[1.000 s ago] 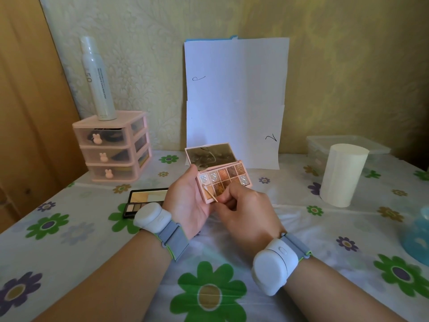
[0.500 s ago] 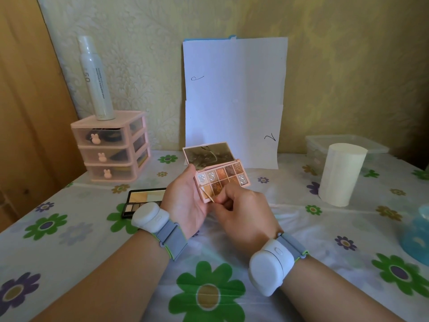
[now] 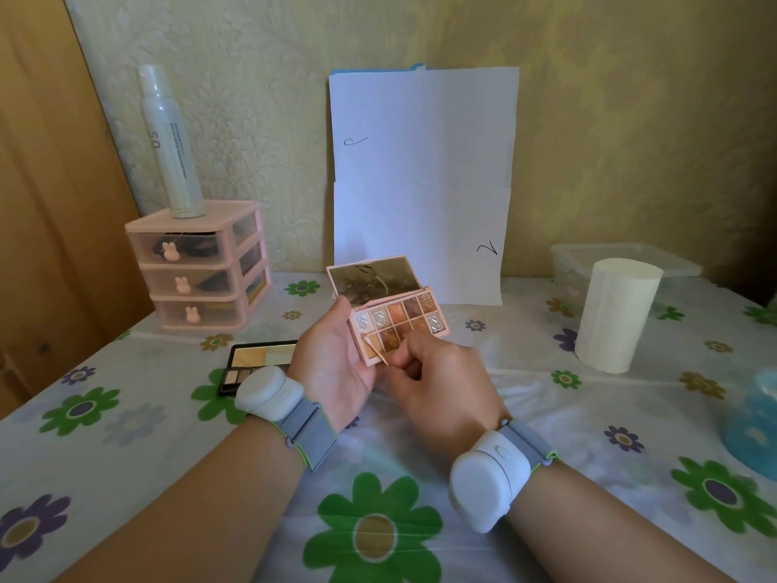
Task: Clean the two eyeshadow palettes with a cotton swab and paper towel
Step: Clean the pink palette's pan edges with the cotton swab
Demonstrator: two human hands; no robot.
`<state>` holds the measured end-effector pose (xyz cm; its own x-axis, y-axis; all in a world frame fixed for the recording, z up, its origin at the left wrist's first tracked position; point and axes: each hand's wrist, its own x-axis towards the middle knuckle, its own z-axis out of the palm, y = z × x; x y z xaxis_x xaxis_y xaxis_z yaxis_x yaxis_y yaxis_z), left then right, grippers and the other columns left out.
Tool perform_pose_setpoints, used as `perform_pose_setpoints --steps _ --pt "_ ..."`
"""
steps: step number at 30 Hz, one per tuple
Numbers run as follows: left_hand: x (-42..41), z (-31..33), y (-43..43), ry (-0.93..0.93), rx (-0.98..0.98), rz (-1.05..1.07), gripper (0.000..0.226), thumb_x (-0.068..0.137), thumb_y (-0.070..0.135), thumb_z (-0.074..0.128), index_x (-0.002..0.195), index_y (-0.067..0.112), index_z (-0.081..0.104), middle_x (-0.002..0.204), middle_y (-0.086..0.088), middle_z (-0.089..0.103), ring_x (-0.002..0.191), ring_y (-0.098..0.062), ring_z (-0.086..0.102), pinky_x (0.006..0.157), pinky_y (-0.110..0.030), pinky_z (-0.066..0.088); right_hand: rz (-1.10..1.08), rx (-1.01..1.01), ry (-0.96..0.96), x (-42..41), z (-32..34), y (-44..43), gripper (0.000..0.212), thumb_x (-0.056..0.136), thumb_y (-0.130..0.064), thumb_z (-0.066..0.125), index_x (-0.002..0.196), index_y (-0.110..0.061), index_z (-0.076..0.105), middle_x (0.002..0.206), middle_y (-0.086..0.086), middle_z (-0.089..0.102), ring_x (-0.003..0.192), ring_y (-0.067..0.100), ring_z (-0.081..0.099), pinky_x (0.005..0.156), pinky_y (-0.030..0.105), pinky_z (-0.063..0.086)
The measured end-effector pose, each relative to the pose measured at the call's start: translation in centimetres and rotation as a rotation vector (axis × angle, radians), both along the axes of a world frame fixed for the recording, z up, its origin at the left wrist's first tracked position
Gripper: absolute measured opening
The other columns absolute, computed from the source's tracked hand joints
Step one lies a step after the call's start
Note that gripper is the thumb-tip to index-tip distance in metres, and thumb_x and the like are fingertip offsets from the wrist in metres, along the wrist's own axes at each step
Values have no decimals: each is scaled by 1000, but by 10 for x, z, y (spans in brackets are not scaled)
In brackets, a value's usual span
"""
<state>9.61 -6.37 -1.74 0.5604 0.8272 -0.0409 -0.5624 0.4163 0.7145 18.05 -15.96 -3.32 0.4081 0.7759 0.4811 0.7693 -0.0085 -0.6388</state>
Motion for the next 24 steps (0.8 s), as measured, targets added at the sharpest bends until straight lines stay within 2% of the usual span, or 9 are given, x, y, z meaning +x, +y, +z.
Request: perform_pose_setpoints --steps 6,11,13,18,20,24 --pt "-2 2 -1 23 -5 -29 52 111 39 29 134 3 59 124 -21 71 113 -35 70 77 -42 63 -54 -25 27 12 1 0 8 83 -22 65 75 -24 63 70 -11 64 70 6 60 65 24 50" --pt "0 0 0 5 -3 -9 52 111 38 29 133 1 59 119 -21 73 106 -31 73 76 -38 62 -3 -4 -26 1 1 0 9 82 -20 67 75 -22 63 68 -10 64 69 7 59 61 23 47" --pt "-1 1 0 14 -14 -12 52 111 38 30 135 2 58 123 -22 71 112 -35 71 76 -41 63 -20 -18 -17 6 1 1 8 83 -20 66 76 -23 63 70 -10 64 69 8 59 62 23 48" --pt "-3 3 -1 41 3 -31 52 111 41 29 133 6 59 122 -20 72 108 -37 72 78 -49 63 -107 -37 26 21 2 0 8 83 -20 64 75 -21 64 69 -8 65 71 12 60 59 20 43" --pt "-3 3 -2 35 -5 -34 51 111 41 29 133 6 60 122 -20 73 107 -36 73 76 -48 63 -92 -28 22 19 2 0 8 83 -20 64 75 -22 64 68 -9 64 69 9 59 57 16 41" --pt "-3 2 -2 9 -23 -24 51 110 39 31 136 3 58 123 -22 71 111 -35 71 78 -42 62 -35 -20 -14 9 0 2 7 83 -20 64 77 -23 64 70 -10 64 70 6 60 61 21 48"
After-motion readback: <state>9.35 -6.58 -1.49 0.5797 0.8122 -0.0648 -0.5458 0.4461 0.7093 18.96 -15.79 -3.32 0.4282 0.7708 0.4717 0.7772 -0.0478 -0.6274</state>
